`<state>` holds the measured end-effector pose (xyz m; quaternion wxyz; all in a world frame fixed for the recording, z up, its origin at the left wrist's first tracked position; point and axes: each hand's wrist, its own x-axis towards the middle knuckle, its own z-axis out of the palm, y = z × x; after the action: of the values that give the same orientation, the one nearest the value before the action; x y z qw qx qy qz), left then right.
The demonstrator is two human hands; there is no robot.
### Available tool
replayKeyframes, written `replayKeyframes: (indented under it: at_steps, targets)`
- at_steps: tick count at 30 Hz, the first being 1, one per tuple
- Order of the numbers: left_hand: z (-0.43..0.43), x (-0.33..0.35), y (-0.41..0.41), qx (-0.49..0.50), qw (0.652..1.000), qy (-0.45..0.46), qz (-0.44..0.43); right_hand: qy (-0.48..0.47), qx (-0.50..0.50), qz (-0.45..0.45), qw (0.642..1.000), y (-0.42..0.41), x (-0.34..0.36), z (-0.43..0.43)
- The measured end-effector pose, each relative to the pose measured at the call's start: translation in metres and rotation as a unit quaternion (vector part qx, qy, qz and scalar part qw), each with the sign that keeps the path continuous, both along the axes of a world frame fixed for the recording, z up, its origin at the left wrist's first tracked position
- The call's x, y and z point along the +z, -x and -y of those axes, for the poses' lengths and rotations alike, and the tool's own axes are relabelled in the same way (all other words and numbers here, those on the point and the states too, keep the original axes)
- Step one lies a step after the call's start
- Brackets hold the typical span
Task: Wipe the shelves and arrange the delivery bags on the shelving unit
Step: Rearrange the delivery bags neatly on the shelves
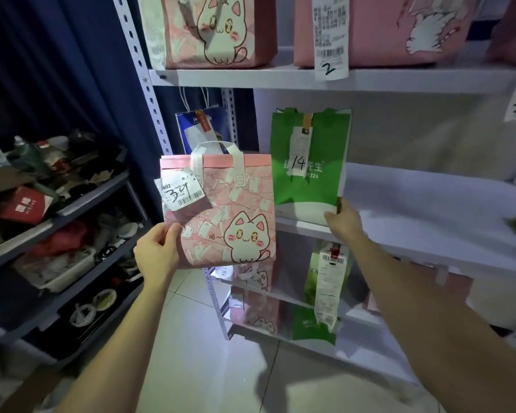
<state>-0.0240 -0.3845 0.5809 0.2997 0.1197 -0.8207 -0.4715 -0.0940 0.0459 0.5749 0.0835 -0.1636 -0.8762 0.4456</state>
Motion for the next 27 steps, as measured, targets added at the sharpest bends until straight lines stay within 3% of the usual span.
replayKeyframes:
  at_steps: [8, 15, 19, 22, 27]
  targets:
    - [-0.039, -0.009, -0.031, -0.049, 0.999, 0.003, 0.022, 0.003, -0.041, -0.021, 0.999, -0.079, -0.020, -0.006]
    - [-0.111, -0.023, -0.083, -0.118, 0.992, -0.015, 0.031, 0.114, 0.041, -0.029, 0.992, -0.196, -0.014, -0.009]
    - [-0.175, -0.023, -0.115, -0.190, 0.980, -0.031, 0.042, 0.090, 0.065, -0.005, 0.994, -0.272, -0.008, -0.032]
    - [-0.230, -0.011, -0.134, -0.249, 0.968, -0.031, 0.017, 0.023, 0.023, -0.022, 0.999, -0.303, -0.015, -0.071]
    - [-0.309, 0.014, -0.139, -0.352, 0.933, -0.067, 0.035, 0.022, -0.108, -0.058, 0.992, -0.329, 0.010, -0.140]
